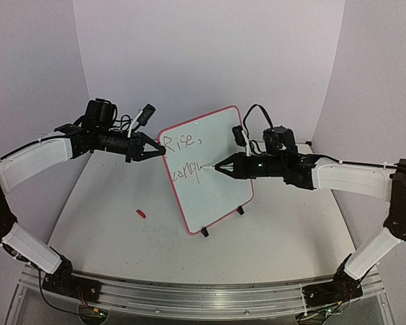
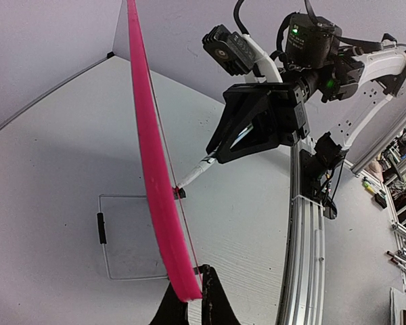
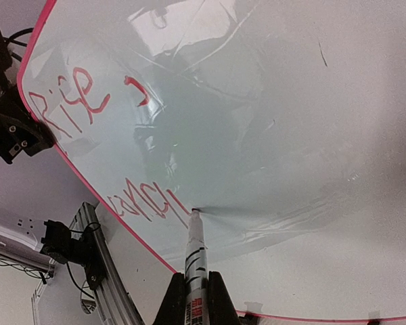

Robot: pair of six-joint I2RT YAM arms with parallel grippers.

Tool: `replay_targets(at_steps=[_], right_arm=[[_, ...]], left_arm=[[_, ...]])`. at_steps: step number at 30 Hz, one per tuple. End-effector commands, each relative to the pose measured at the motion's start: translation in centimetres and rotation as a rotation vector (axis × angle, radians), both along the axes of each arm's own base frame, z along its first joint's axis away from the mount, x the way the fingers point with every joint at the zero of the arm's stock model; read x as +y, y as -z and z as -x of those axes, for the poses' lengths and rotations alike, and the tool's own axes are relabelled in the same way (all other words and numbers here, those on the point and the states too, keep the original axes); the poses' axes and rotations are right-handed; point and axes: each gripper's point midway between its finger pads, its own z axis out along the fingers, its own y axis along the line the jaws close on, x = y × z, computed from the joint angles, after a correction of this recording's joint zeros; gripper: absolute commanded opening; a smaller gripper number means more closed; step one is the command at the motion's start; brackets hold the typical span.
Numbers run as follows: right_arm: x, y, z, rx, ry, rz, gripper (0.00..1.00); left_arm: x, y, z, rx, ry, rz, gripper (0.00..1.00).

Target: Write a sentence on the whiteboard

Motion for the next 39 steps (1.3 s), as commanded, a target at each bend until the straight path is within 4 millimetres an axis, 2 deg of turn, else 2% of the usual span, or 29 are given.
replay_targets(at_steps=[1,12,22,27,32,39], right_arm=[[-0.4,-4.5,-1.4,-0.104,0.048,-0.052,0.00],[-0.3,-5.0,-1.5,-0.120,0.044,-0.057,0.00],[-0.8,-1.7,-0.9,-0.050,0.050,-0.018,0.00],[-1.2,-0.7,-0.6,-0.033,0.059,-0.006,0.00],[-1.7,-1.4,-0.9,-0.053,0.091,-0.007,0.00],[-1.7,-4.2,-0.5,-0.101,0.074,-0.049,0.00]], left_arm=[[-0.5,4.5,2.3,0.130,0.065,-0.107,0.00],[-0.6,4.6,2.3,0.131,0.065,-0.107,0.00],[-0.5,4.5,2.4,0.131,0.065,-0.108,0.00],[-0.5,4.5,2.4,0.131,0.065,-0.108,0.00],[-0.5,4.5,2.4,0.130,0.065,-0.108,0.00],[-0.5,4.4,2.4,0.129,0.065,-0.107,0.00]])
